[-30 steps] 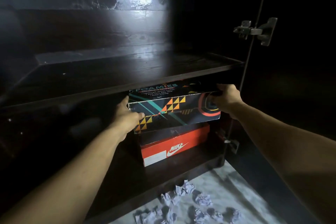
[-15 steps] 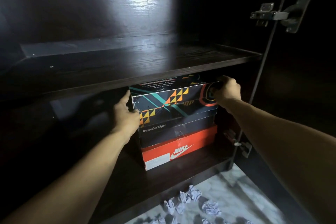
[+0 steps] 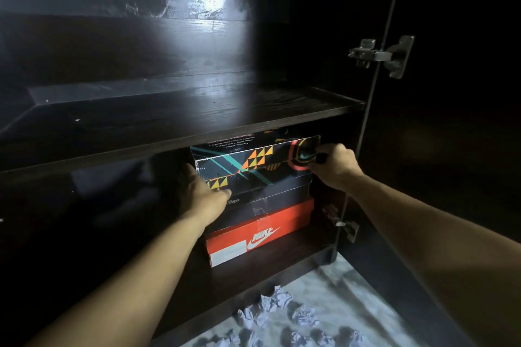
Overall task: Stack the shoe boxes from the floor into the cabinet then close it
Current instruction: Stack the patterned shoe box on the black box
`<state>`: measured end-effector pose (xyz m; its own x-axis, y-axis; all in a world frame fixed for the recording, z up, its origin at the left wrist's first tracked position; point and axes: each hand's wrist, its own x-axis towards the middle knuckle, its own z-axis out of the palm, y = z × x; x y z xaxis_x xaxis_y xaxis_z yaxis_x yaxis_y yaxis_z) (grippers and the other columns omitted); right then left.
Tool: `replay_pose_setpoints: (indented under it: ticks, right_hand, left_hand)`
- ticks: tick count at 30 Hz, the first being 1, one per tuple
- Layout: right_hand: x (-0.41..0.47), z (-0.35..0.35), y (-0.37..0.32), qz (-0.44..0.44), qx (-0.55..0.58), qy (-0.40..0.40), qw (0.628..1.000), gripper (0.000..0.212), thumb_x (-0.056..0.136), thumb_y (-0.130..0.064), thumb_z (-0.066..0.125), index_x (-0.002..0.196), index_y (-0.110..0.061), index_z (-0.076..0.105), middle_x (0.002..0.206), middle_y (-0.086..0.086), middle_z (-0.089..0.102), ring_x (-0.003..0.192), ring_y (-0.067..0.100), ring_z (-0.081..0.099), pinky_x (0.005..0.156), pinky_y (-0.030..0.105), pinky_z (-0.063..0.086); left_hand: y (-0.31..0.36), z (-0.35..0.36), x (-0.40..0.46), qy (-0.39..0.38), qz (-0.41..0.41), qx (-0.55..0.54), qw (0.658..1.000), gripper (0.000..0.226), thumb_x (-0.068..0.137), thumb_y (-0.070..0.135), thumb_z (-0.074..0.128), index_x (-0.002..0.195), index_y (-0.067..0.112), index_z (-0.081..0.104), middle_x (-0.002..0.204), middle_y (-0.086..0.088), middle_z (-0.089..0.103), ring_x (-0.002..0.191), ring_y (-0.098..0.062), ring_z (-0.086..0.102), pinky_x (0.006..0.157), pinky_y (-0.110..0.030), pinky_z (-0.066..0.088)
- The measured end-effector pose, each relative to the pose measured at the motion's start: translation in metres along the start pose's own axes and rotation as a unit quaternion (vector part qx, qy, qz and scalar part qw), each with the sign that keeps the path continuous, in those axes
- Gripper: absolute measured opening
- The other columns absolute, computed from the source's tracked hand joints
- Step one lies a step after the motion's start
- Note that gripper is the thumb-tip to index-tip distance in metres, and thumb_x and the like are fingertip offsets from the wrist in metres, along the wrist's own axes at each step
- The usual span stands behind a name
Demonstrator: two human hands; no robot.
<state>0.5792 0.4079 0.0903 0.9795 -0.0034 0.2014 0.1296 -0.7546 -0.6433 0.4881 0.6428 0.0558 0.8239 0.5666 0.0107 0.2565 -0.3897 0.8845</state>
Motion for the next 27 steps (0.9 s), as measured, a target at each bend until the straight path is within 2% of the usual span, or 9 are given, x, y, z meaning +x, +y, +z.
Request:
replay_pose_setpoints:
  ticks: [4,6,7,9,12,18,21,25,27]
  right_hand:
    - [-0.047,-0.044,0.017,-0.014,-0.020,-0.050,0.998,0.040,0.081,-0.026,0.075,0.120,-0.016,0.069,0.120,0.012,0.068,0.115,0.027,0.062,0.100,0.035,0.050]
    - [-0.071,-0.071,0.026,-0.004,-0.033,-0.077,0.996,0.039,0.081,-0.027,0.076,0.116,-0.013,0.069,0.117,0.011,0.069,0.111,0.025,0.064,0.098,0.036,0.052]
    - [-0.084,-0.086,0.031,0.003,-0.037,-0.092,0.995,0.036,0.080,-0.026,0.077,0.112,-0.012,0.071,0.114,0.010,0.070,0.107,0.024,0.066,0.093,0.038,0.055]
    - [-0.113,-0.116,0.043,0.014,-0.040,-0.110,0.993,0.033,0.079,-0.027,0.078,0.109,-0.014,0.072,0.109,0.007,0.070,0.099,0.023,0.068,0.082,0.037,0.059]
    - [-0.165,-0.162,0.064,0.031,-0.063,-0.124,0.990,0.035,0.078,-0.031,0.078,0.110,-0.018,0.071,0.101,0.007,0.074,0.087,0.027,0.072,0.071,0.040,0.062]
    - [-0.276,-0.250,0.125,0.098,-0.105,-0.129,0.981,0.027,0.084,-0.025,0.074,0.107,-0.013,0.074,0.102,0.009,0.074,0.086,0.025,0.068,0.073,0.030,0.059]
    - [-0.328,-0.283,0.163,0.166,-0.096,-0.121,0.974,0.031,0.085,-0.025,0.073,0.114,-0.013,0.071,0.107,0.013,0.072,0.091,0.029,0.069,0.079,0.039,0.060]
    - [-0.388,-0.313,0.213,0.247,-0.101,-0.084,0.960,0.028,0.088,-0.019,0.069,0.108,0.001,0.069,0.107,0.022,0.069,0.078,0.020,0.059,0.067,0.023,0.050]
    - [-0.422,-0.325,0.239,0.287,-0.095,-0.065,0.951,0.027,0.083,-0.019,0.075,0.105,-0.005,0.072,0.103,0.017,0.071,0.077,0.023,0.066,0.067,0.029,0.057]
  left_hand:
    - [0.022,0.012,-0.051,-0.037,0.010,0.079,0.996,0.073,0.074,0.029,0.077,0.136,0.018,0.042,0.144,-0.013,0.046,0.131,-0.032,0.045,0.107,-0.045,0.041]
    - [0.040,0.019,-0.079,-0.123,0.041,0.081,0.988,0.031,0.076,0.023,0.076,0.094,0.020,0.051,0.101,-0.006,0.060,0.101,-0.024,0.058,0.092,-0.032,0.047]
    - [0.049,0.023,-0.091,-0.175,0.061,0.097,0.978,0.025,0.081,0.017,0.074,0.085,0.020,0.049,0.088,-0.001,0.055,0.087,-0.020,0.055,0.079,-0.025,0.044]
    - [0.072,0.033,-0.120,-0.270,0.107,0.165,0.943,0.020,0.083,0.016,0.073,0.094,0.012,0.057,0.092,-0.003,0.057,0.081,-0.016,0.052,0.069,-0.027,0.042]
    - [0.103,0.052,-0.166,-0.365,0.173,0.252,0.879,0.033,0.079,0.032,0.078,0.100,0.012,0.064,0.092,-0.006,0.066,0.073,-0.015,0.056,0.061,-0.025,0.046]
    - [0.139,0.121,-0.264,-0.484,0.225,0.288,0.795,0.070,0.074,0.044,0.080,0.132,0.016,0.054,0.119,-0.004,0.061,0.103,-0.021,0.060,0.076,-0.033,0.053]
    - [0.148,0.154,-0.315,-0.534,0.271,0.289,0.747,0.066,0.076,0.044,0.079,0.131,0.014,0.057,0.124,-0.008,0.062,0.101,-0.019,0.059,0.076,-0.031,0.051]
    - [0.149,0.194,-0.374,-0.578,0.298,0.297,0.699,0.072,0.076,0.042,0.079,0.138,0.015,0.052,0.132,-0.003,0.056,0.116,-0.020,0.056,0.090,-0.037,0.054]
    - [0.146,0.214,-0.406,-0.604,0.308,0.297,0.672,0.070,0.077,0.042,0.078,0.137,0.015,0.052,0.135,-0.003,0.054,0.117,-0.020,0.055,0.091,-0.038,0.054]
